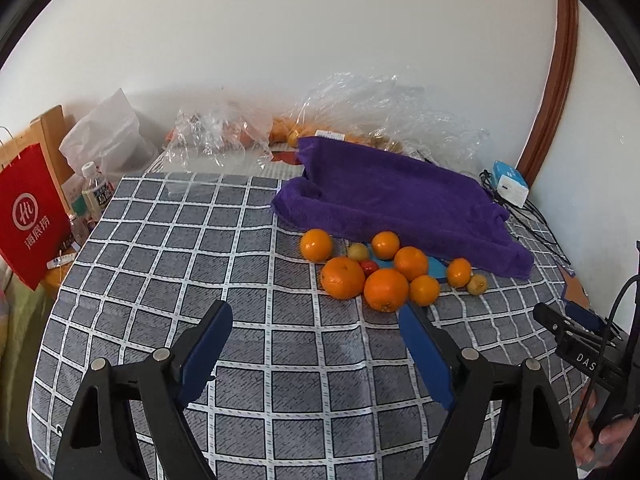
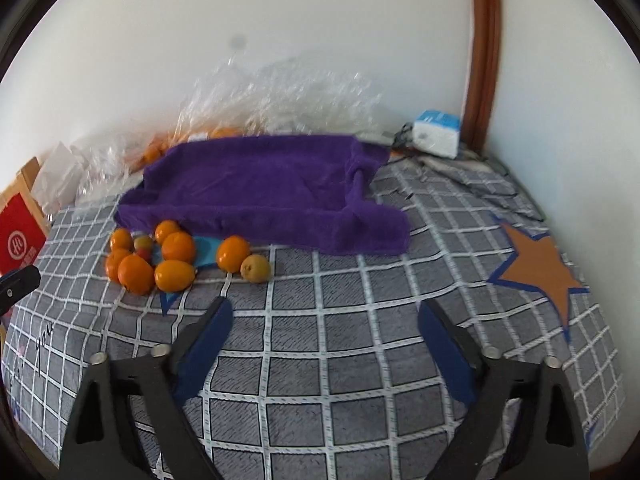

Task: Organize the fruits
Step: 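Grasp the small yellow fruit with the right tool while the left tool grasps a large orange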

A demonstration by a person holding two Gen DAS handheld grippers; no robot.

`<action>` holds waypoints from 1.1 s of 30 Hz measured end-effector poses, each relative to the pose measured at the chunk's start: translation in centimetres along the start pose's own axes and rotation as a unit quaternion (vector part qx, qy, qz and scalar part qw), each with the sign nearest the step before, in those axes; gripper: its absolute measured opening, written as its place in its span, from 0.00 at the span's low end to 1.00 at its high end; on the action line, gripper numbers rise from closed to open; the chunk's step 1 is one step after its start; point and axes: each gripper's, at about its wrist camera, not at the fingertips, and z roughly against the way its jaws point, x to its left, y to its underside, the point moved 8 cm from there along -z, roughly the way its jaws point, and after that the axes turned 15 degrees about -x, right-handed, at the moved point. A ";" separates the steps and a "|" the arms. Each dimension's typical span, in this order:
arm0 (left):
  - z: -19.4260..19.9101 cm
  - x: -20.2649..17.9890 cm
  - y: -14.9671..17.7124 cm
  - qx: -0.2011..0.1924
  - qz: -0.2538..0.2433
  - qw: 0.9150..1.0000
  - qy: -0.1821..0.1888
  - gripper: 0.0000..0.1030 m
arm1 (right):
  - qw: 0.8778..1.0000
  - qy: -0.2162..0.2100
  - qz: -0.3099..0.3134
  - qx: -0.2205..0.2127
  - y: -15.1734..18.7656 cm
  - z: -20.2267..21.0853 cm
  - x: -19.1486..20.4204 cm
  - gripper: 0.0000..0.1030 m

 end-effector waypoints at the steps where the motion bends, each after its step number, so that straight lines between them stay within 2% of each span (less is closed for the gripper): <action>1: -0.6 0.4 0.2 0.006 -0.001 1.000 -0.004 0.82 | 1.000 -0.010 -0.001 0.015 0.3 -0.8 0.4 0.73; 4: -1.9 1.5 1.1 0.018 -0.004 1.000 -0.025 0.81 | 0.999 -0.026 0.003 0.025 0.6 -2.9 1.3 0.71; 7: -3.0 2.4 2.0 0.032 0.008 0.999 -0.025 0.80 | 0.999 -0.036 0.010 0.028 0.8 -4.2 2.1 0.71; 9: -3.5 2.9 2.4 0.039 0.013 0.999 -0.031 0.80 | 0.998 -0.048 0.014 0.028 0.7 -5.1 2.8 0.67; 11: -4.0 3.4 2.7 0.050 0.021 0.998 -0.041 0.79 | 0.998 -0.051 0.015 0.033 0.7 -6.0 3.2 0.60; 14: -4.3 3.6 2.7 0.055 0.031 0.998 -0.027 0.79 | 0.997 -0.058 0.011 0.047 0.7 -7.6 3.8 0.47; 19: -5.1 3.6 2.4 0.058 0.038 0.998 -0.007 0.79 | 0.996 -0.067 0.031 0.052 0.6 -8.8 4.9 0.46; 21: -5.4 3.4 2.3 0.057 0.042 0.997 -0.001 0.79 | 0.995 -0.074 0.032 0.055 0.6 -9.2 5.3 0.39; 22: -5.6 3.2 2.3 0.060 0.045 0.997 0.005 0.78 | 0.995 -0.078 0.033 0.059 0.8 -9.4 5.4 0.29; 24: -6.0 2.6 2.2 0.066 0.051 0.996 0.022 0.70 | 0.994 -0.081 0.039 0.064 1.1 -9.5 5.6 0.27; 28: -6.9 1.2 1.7 0.064 0.045 0.996 0.043 0.66 | 0.995 -0.077 0.036 0.053 0.8 -8.5 5.0 0.27; 33: -8.3 -0.2 1.7 0.071 0.020 0.996 0.045 0.63 | 0.996 -0.063 0.028 0.056 1.4 -7.4 3.0 0.27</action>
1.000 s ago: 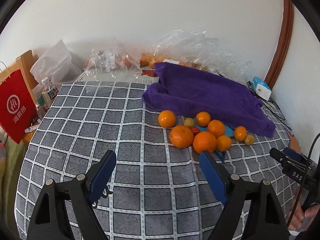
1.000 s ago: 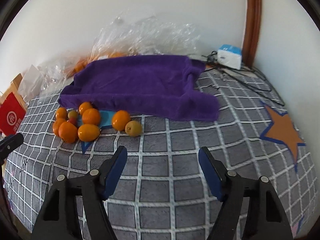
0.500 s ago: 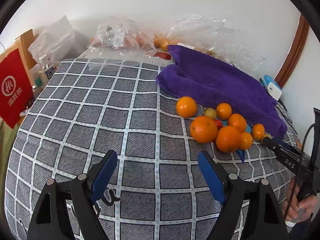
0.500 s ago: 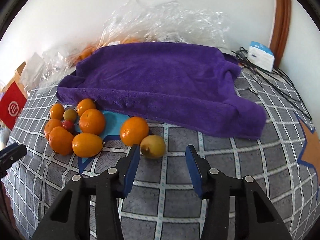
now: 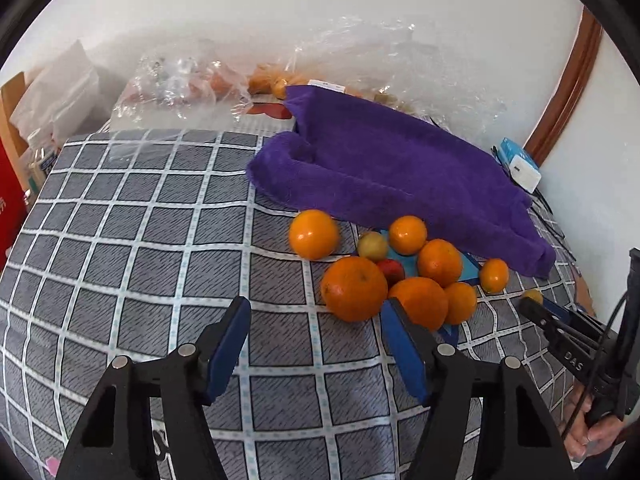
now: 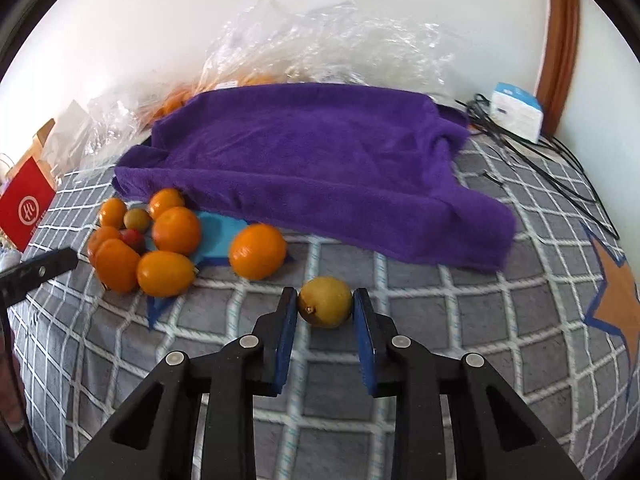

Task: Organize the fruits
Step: 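Grasp the small yellow fruit with the right tool while the left tool grasps a large orange, then lift both held fruits and carry them over the purple towel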

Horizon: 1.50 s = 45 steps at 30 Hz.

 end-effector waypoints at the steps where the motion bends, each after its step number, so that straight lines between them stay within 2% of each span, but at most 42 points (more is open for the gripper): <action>1: -0.3 -0.1 0.1 0.003 -0.006 1.000 -0.001 0.63 | 1.000 0.002 -0.004 0.001 0.2 0.2 -0.4 0.27; 3: -1.0 -0.2 0.4 0.010 -0.026 1.000 -0.014 0.63 | 1.000 -0.001 -0.012 0.006 0.8 0.4 -0.9 0.27; 7: -2.0 -0.6 1.0 0.023 -0.036 0.999 -0.002 0.63 | 1.000 -0.009 -0.021 0.006 1.6 0.7 -1.4 0.27; 11: -2.9 -1.6 0.9 0.017 -0.057 0.998 -0.009 0.63 | 1.000 -0.008 -0.018 0.004 1.8 0.5 -1.2 0.27; 16: -3.8 -2.3 0.6 0.009 -0.055 0.998 -0.013 0.63 | 1.000 -0.006 -0.017 -0.005 1.6 0.3 -1.2 0.27; 17: -3.8 -2.4 0.6 0.008 -0.057 0.998 -0.014 0.59 | 1.000 -0.005 -0.016 -0.007 1.6 0.3 -1.1 0.27; 18: -3.8 -2.5 0.7 0.007 -0.062 0.998 -0.015 0.46 | 1.000 -0.005 -0.014 -0.008 1.6 0.4 -1.1 0.27; 19: -3.8 -2.7 0.7 0.008 -0.071 0.997 -0.013 0.40 | 1.000 -0.006 -0.015 -0.008 1.6 0.4 -1.1 0.27; 20: -3.8 -2.8 0.7 0.012 -0.075 0.997 -0.011 0.38 | 1.000 -0.007 -0.017 -0.008 1.6 0.5 -1.2 0.27; 24: -3.2 -2.3 0.4 0.022 -0.049 0.999 -0.002 0.38 | 0.999 -0.013 -0.031 -0.014 1.0 1.3 -1.4 0.27; 34: 0.7 -0.5 -0.8 0.002 -0.025 0.999 -0.022 0.38 | 0.999 -0.011 -0.031 -0.029 -1.1 3.3 -1.0 0.27; 45: 3.8 -1.4 -3.5 -0.027 -0.024 0.999 -0.021 0.38 | 0.998 0.004 -0.034 -0.047 -3.5 5.5 -1.4 0.27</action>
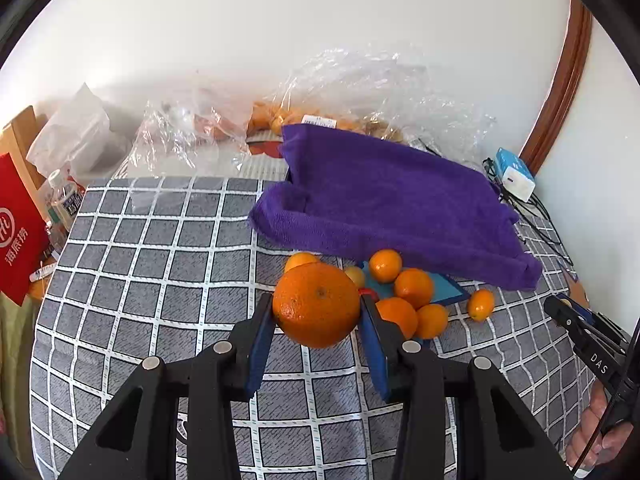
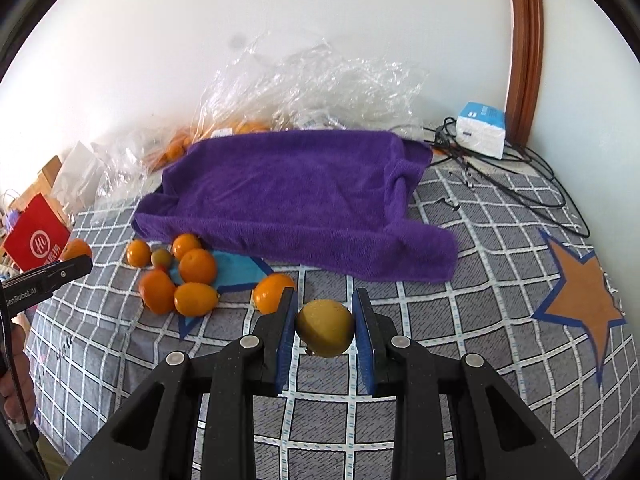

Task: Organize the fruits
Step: 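Lift both held fruits and carry them over the purple towel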

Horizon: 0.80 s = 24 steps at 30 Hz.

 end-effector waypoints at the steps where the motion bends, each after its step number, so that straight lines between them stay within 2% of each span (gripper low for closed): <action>1: 0.2 -0.1 -0.2 -0.002 0.000 1.000 0.000 0.38 | 1.000 0.001 0.000 -0.002 -0.3 0.1 0.0 0.27; 13: 1.0 -1.0 -3.7 -0.028 0.003 1.000 0.008 0.38 | 0.999 0.002 0.005 -0.033 -4.4 1.3 0.4 0.27; 24: -0.1 -1.7 -6.8 -0.042 -0.005 0.999 0.015 0.38 | 0.999 0.007 0.002 -0.051 -8.1 0.0 -0.2 0.27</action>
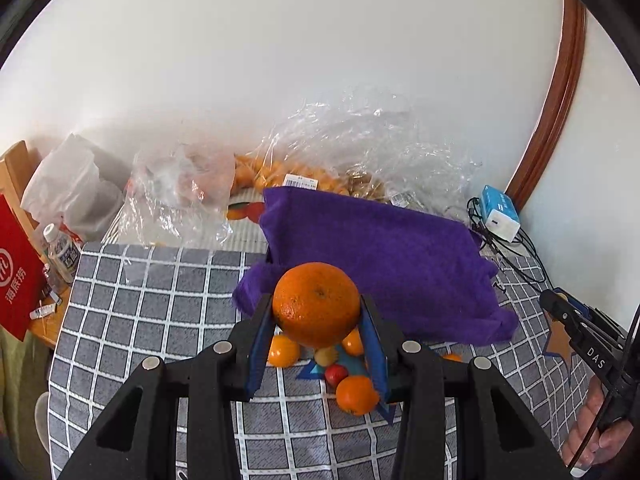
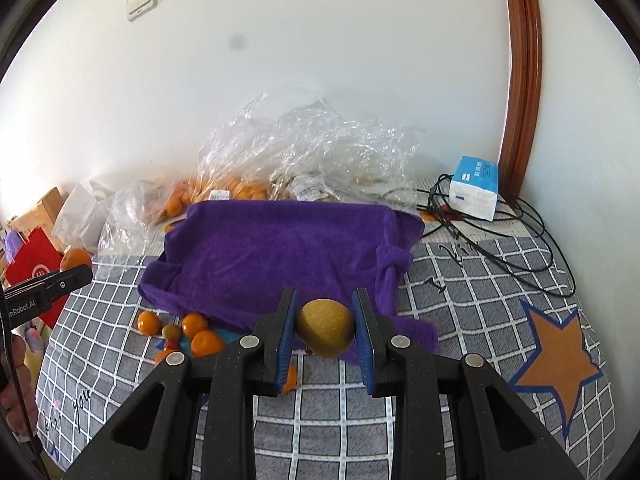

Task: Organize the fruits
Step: 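Lift both held fruits and carry them over the purple towel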

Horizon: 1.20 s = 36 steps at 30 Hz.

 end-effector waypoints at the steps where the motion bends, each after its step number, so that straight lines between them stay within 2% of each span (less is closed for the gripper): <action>1: -0.3 0.0 -0.3 0.000 -0.001 1.000 0.000 0.38 | 1.000 0.000 0.000 -0.002 -0.3 -0.3 0.0 0.27; 11: -3.9 0.0 -2.4 0.002 -0.003 1.000 -0.001 0.38 | 1.000 0.006 -0.003 -0.009 -2.9 -3.5 -0.7 0.27; 19: -7.2 -0.6 -3.6 0.007 -0.009 1.000 0.006 0.38 | 1.000 0.008 -0.005 -0.003 -3.6 -6.9 -1.3 0.27; 27: -11.3 -1.8 -3.2 0.026 -0.019 0.999 0.012 0.38 | 1.000 0.013 0.000 0.016 -2.5 -10.5 -1.6 0.27; 36: -15.9 -2.3 -1.2 0.055 -0.014 0.998 0.012 0.38 | 0.998 0.023 -0.004 0.054 -0.2 -15.3 -2.7 0.27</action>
